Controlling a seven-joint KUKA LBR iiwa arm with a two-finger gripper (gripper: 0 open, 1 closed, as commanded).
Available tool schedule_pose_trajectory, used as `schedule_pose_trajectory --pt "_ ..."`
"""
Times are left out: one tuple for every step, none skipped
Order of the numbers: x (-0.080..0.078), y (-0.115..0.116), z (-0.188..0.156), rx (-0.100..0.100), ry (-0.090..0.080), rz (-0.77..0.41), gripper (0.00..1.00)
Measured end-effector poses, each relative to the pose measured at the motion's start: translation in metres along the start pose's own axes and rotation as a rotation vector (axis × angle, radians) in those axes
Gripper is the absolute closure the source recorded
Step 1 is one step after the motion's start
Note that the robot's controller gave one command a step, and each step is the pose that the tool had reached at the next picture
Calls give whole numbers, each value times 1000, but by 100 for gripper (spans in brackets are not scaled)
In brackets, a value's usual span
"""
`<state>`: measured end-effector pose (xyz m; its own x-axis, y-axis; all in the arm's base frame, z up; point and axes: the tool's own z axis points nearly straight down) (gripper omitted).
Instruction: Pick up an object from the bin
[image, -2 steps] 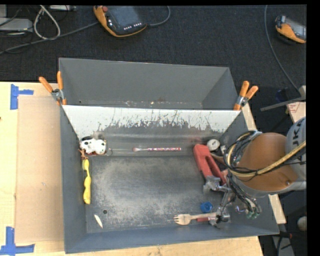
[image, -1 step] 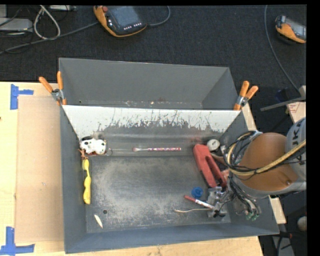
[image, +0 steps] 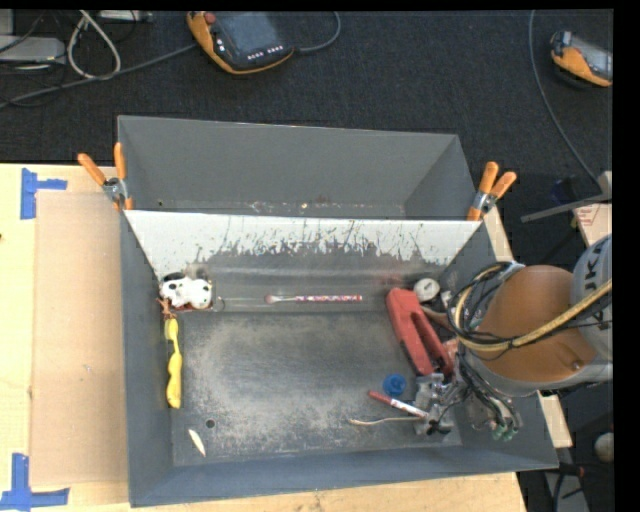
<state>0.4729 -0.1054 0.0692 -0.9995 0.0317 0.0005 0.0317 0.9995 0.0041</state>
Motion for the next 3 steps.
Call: schedule_pose_trajectory --pt "0 0 -1 0 0 -1 100" --pt "1 1 -17 -1 3 -4 100" --pt "1 2 -26 -2 3 -6 100"
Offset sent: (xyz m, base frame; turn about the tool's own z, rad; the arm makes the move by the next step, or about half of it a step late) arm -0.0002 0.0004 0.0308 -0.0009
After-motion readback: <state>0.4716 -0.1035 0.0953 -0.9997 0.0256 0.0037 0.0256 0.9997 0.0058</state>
